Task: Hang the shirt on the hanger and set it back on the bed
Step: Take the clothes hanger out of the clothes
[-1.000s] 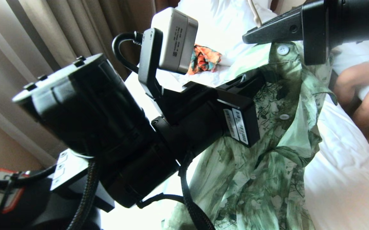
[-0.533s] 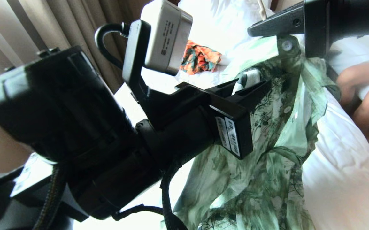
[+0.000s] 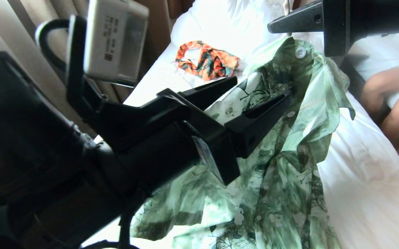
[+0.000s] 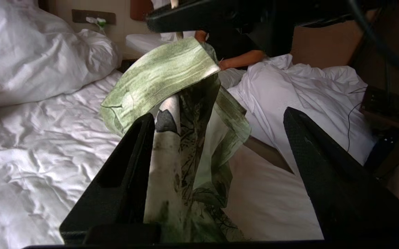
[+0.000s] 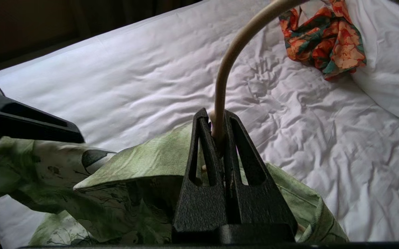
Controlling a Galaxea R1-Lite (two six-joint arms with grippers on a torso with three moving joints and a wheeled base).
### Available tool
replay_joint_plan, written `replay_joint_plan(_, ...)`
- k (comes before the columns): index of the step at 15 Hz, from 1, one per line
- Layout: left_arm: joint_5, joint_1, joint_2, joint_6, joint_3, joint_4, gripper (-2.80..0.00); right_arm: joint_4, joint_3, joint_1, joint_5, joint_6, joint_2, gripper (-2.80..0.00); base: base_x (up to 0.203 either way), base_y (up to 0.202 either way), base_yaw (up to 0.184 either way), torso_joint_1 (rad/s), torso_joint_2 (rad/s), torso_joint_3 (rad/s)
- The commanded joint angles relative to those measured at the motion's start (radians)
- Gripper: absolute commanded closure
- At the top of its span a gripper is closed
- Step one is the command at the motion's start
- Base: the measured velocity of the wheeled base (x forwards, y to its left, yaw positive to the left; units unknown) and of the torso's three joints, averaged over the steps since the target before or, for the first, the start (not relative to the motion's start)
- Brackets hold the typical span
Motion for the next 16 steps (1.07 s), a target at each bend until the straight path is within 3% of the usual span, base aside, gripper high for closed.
replay_joint_plan(1,0.004,0.001,-0.099,0.001,0.045,-0.004,-2.8,0.001,-0.001,-0.001,-0.007,-0.003,0.006,0.0,0.0,0.0,0.0,0.0,0.0,0.0)
replay_joint_plan(4,0.07,0.005,-0.229,0.001,0.105,0.034,-2.8,0.0,0.0,-0.003,-0.021,-0.003,0.007,0.0,0.0,0.0,0.0,0.0,0.0,0.0)
replay_joint_plan(5,0.106,0.006,-0.266,0.001,0.115,0.062,0.0,-0.004,-0.002,-0.003,-0.021,-0.003,0.008,0.0,0.0,0.0,0.0,0.0,0.0,0.0)
replay_joint_plan(8,0.158,0.065,-0.369,-0.003,0.125,0.183,0.0,-0.061,0.0,-0.027,-0.019,0.008,0.016,0.0,0.0,0.0,0.0,0.0,0.0,0.0)
replay_joint_plan(12,0.154,0.276,-0.489,-0.065,0.151,0.368,0.0,-0.081,0.0,-0.058,-0.007,-0.033,0.015,0.0,0.0,0.0,0.0,0.0,0.0,0.0)
replay_joint_plan(16,0.151,0.401,-0.627,-0.102,0.194,0.499,0.0,-0.079,0.002,-0.058,-0.011,-0.053,-0.005,0.0,0.0,0.0,0.0,0.045,-0.23,-0.186)
